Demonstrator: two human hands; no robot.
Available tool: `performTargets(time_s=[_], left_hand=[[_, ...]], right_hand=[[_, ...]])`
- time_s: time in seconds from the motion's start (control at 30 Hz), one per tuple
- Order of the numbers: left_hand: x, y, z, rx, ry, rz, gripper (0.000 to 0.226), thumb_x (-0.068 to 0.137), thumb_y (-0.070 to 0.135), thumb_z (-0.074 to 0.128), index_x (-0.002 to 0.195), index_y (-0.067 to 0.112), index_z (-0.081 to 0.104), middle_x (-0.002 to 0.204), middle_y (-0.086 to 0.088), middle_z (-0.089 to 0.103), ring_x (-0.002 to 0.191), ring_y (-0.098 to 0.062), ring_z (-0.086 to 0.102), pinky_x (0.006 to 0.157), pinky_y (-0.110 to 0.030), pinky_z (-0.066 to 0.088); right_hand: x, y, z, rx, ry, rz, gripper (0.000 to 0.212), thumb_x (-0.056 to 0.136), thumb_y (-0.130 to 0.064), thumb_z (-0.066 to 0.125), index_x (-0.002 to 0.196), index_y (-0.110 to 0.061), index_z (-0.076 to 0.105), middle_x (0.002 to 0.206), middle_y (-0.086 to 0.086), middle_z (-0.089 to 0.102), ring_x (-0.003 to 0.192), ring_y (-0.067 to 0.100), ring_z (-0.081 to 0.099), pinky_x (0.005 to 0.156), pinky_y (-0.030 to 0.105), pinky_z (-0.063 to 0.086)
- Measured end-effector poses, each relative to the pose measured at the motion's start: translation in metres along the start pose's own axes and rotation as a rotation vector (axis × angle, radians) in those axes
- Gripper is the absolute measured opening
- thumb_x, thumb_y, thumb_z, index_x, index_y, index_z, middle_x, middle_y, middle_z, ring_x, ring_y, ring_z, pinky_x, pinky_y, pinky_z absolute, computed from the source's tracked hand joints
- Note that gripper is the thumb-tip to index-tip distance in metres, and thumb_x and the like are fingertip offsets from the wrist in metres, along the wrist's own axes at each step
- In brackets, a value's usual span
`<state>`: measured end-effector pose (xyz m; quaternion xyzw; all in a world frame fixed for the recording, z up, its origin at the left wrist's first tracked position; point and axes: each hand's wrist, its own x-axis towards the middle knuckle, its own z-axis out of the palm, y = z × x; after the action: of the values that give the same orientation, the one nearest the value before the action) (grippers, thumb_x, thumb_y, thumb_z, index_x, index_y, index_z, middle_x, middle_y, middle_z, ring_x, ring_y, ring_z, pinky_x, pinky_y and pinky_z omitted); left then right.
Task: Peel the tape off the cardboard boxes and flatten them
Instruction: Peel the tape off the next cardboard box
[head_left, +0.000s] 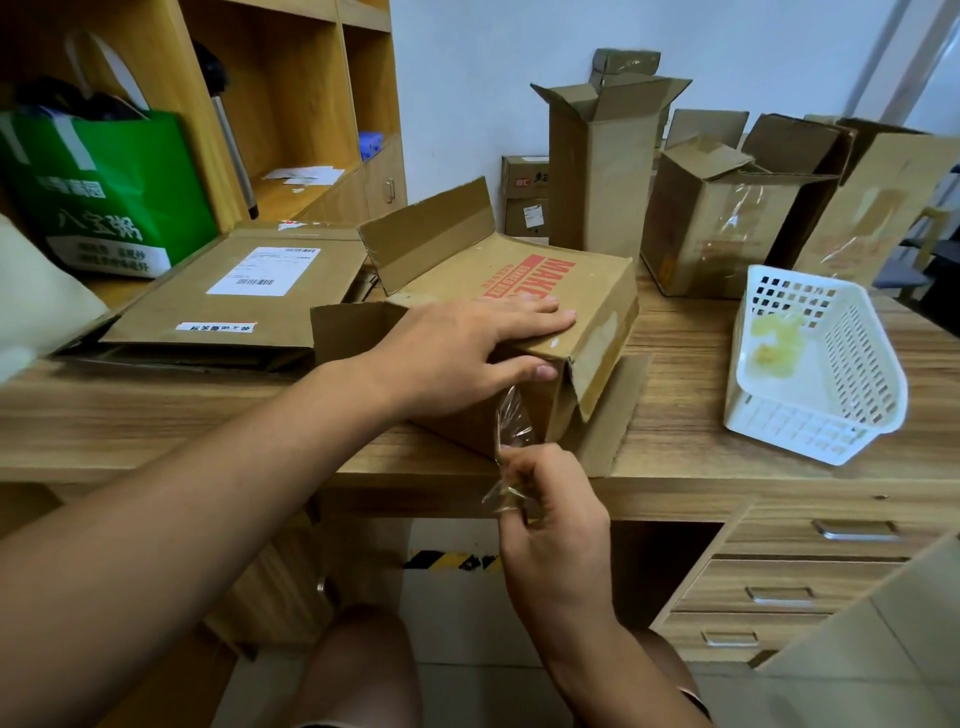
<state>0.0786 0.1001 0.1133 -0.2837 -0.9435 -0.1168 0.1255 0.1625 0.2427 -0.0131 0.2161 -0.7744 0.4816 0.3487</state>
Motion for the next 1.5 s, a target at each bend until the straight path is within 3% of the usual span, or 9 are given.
performTargets(time_s=[0.17,0.3,0.47,0.67,0.8,0.93,1.1,1.27,1.5], left_hand=[[0.000,-0.002,0.000,0.010,0.005,0.002,0.058,0.090,0.069,0.044,0.145,0.061,0.029,0.152,0.033,0.032,0.144,0.004,0.028,0.108,-0.040,0.042],[0.000,-0.002,-0.002,0.017,-0.002,-0.002,0.060,0.090,0.068,0.047,0.147,0.059,0.030,0.153,0.033,0.033,0.143,-0.001,0.033,0.107,-0.041,0.042],[-0.003,-0.013,-0.006,0.005,-0.037,0.062,0.057,0.098,0.049,0.051,0.152,0.044,0.032,0.157,0.023,0.033,0.144,-0.004,0.033,0.113,-0.038,0.037],[-0.015,-0.018,0.004,0.159,0.058,0.176,0.055,0.104,0.037,0.040,0.156,0.038,0.026,0.162,0.014,0.028,0.150,-0.004,0.022,0.120,-0.035,0.029],[-0.014,-0.012,0.010,0.205,0.118,0.174,0.053,0.104,0.037,0.037,0.156,0.034,0.029,0.160,0.009,0.033,0.149,-0.010,0.028,0.121,-0.034,0.028],[-0.013,-0.004,0.013,0.217,0.131,0.133,0.052,0.104,0.037,0.039,0.156,0.035,0.030,0.159,0.008,0.035,0.147,-0.012,0.033,0.119,-0.032,0.027],[-0.011,0.000,0.015,0.219,0.145,0.102,0.052,0.104,0.037,0.040,0.155,0.037,0.030,0.159,0.009,0.036,0.145,-0.013,0.036,0.118,-0.034,0.031],[-0.008,-0.001,0.016,0.197,0.148,0.081,0.052,0.101,0.043,0.034,0.153,0.040,0.033,0.157,0.012,0.039,0.143,-0.011,0.039,0.116,-0.033,0.034],[-0.007,0.001,0.012,0.139,0.097,0.043,0.053,0.104,0.039,0.046,0.153,0.048,0.029,0.158,0.020,0.031,0.146,-0.003,0.030,0.116,-0.025,0.027]], right_hand=[[0.002,0.001,-0.001,0.015,-0.065,0.037,0.027,0.083,0.002,0.062,0.098,-0.020,0.057,0.096,-0.004,0.062,0.093,0.016,0.063,0.076,0.036,0.055],[0.007,0.003,-0.007,0.006,-0.041,0.139,0.027,0.084,-0.011,0.067,0.098,-0.030,0.053,0.095,-0.014,0.054,0.090,0.012,0.060,0.071,0.034,0.053],[0.010,0.003,-0.011,-0.006,0.029,0.156,0.032,0.088,-0.017,0.076,0.102,-0.028,0.050,0.096,-0.002,0.058,0.088,0.015,0.061,0.071,0.034,0.054],[0.021,0.011,-0.022,-0.030,0.106,0.166,0.034,0.087,-0.002,0.075,0.093,-0.026,0.052,0.086,-0.002,0.055,0.079,0.006,0.054,0.065,0.014,0.043],[0.022,0.016,-0.023,-0.022,0.117,0.156,0.035,0.089,-0.003,0.073,0.096,-0.030,0.052,0.089,-0.001,0.056,0.079,0.008,0.055,0.064,0.019,0.045],[0.017,0.019,-0.021,-0.015,0.136,0.067,0.020,0.088,0.004,0.072,0.094,-0.011,0.060,0.092,0.001,0.055,0.084,0.011,0.057,0.069,0.022,0.048],[0.011,0.018,-0.011,0.027,0.106,0.048,0.024,0.086,0.010,0.071,0.084,-0.008,0.055,0.092,0.003,0.055,0.094,0.017,0.063,0.075,0.033,0.054],[0.013,0.014,-0.006,0.019,0.112,0.021,0.029,0.082,0.017,0.070,0.081,-0.007,0.055,0.089,0.003,0.055,0.086,0.017,0.061,0.073,0.030,0.051],[0.004,0.002,0.015,0.003,-0.013,-0.002,0.033,0.075,0.018,0.068,0.079,-0.010,0.052,0.085,0.000,0.049,0.074,0.022,0.052,0.061,0.040,0.047]])
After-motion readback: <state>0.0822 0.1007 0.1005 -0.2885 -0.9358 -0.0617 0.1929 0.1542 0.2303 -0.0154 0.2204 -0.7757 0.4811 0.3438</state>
